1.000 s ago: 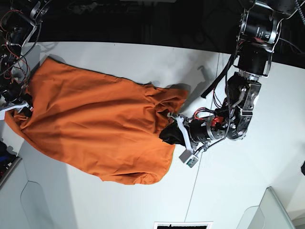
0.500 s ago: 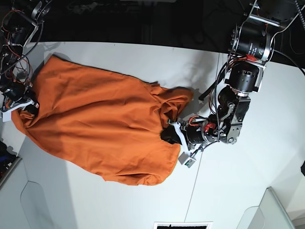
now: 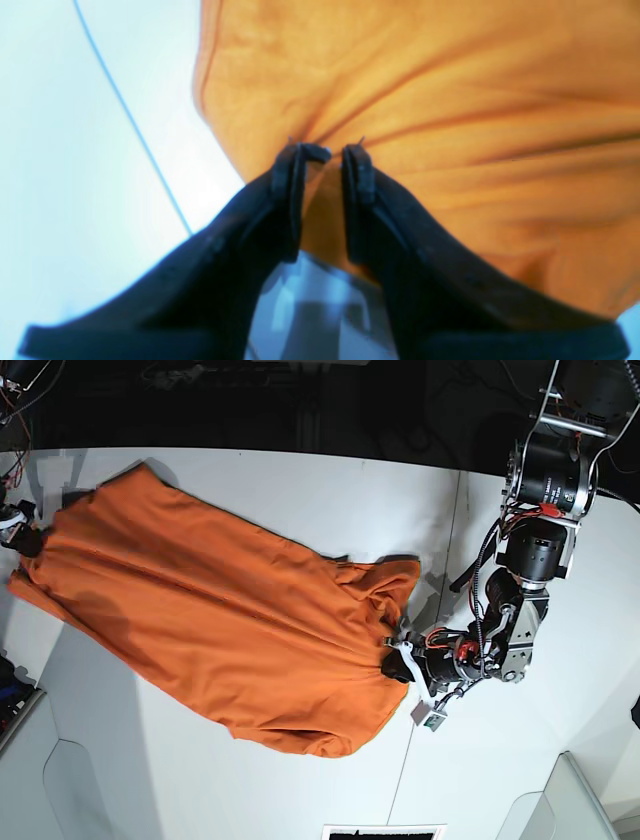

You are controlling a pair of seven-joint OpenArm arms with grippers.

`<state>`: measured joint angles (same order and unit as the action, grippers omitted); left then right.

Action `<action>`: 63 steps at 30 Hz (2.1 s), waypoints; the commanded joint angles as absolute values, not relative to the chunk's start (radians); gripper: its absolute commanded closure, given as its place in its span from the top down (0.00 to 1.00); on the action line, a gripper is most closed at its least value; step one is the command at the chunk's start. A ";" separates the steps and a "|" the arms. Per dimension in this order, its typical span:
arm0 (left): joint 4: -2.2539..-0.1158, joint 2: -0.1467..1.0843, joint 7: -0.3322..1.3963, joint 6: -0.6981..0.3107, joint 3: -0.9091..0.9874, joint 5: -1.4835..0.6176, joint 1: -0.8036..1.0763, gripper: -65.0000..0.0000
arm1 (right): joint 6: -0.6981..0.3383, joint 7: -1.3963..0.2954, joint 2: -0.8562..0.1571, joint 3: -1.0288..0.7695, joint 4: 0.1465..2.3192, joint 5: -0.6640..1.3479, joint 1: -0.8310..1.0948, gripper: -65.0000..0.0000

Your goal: Layout the t-shirt on the table in an organized manner, then fold the t-shirt properly

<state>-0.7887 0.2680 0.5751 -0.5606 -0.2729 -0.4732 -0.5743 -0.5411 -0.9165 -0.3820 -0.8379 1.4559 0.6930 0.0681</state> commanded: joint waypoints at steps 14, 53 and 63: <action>-0.819 0.267 0.659 -0.594 -0.271 -0.546 -0.603 0.25 | -0.548 -0.925 -0.355 -0.827 1.562 0.788 0.268 0.68; -0.936 0.336 0.617 -0.542 -0.271 -0.371 -0.396 0.25 | -0.572 -0.993 -0.292 -0.888 1.703 0.897 0.342 0.33; -0.936 0.344 0.641 -0.542 -0.271 -0.424 -0.402 0.25 | -0.572 -0.992 -0.319 -0.965 1.715 0.920 0.378 0.61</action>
